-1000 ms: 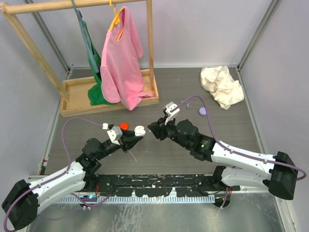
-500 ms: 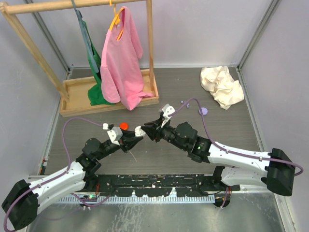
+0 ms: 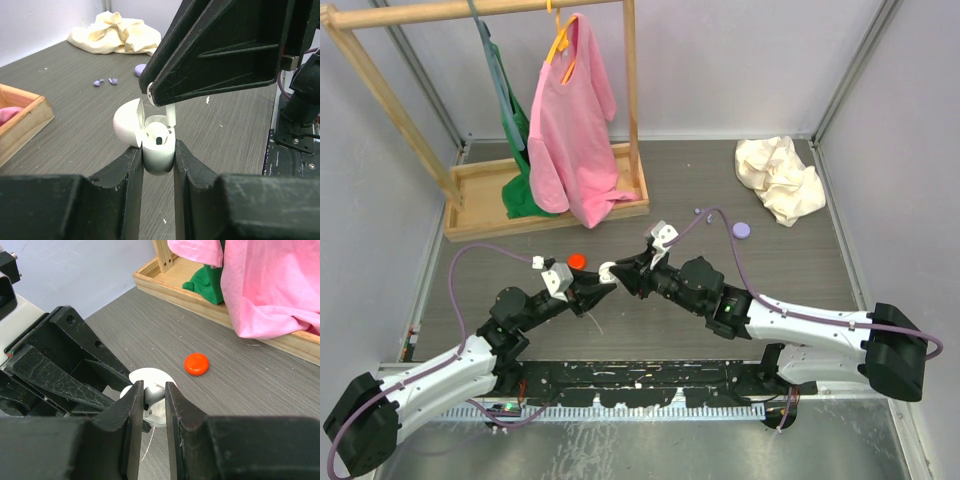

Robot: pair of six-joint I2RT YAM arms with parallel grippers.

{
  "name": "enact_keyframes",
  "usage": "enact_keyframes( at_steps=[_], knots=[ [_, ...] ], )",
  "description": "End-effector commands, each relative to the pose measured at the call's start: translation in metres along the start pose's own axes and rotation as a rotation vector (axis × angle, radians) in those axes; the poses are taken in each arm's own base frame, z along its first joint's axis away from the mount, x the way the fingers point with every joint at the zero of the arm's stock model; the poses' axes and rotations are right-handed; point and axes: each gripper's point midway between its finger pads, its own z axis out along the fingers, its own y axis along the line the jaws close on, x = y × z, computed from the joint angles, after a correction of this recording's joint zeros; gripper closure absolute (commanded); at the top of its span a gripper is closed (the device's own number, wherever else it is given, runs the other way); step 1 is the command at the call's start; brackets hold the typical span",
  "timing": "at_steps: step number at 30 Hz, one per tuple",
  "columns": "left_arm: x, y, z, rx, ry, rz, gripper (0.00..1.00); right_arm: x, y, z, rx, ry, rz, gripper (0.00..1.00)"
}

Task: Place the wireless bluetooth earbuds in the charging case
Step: Place the earbud in the charging case.

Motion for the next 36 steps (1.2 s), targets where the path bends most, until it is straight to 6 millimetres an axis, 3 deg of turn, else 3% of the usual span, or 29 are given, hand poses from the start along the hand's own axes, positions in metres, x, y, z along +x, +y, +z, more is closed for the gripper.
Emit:
enact_keyframes(
  at_steps=[1,11,27,36],
  knots=[
    [-0.028,-0.002,0.002,0.006,-0.106,0.027,1.00,-0.014,0.005,0.002,-0.015,-0.068,-0.005,0.73],
    [-0.028,-0.004,0.003,0.020,-0.102,0.023,1.00,-0.015,0.000,0.002,0.018,-0.089,-0.010,0.73],
    [-0.027,-0.003,0.004,0.012,-0.099,0.020,1.00,-0.009,0.012,0.007,-0.035,-0.070,0.000,0.73],
    [-0.027,0.001,0.003,-0.012,-0.098,0.016,1.00,-0.007,0.011,0.002,-0.029,-0.073,0.005,0.68]
  ],
)
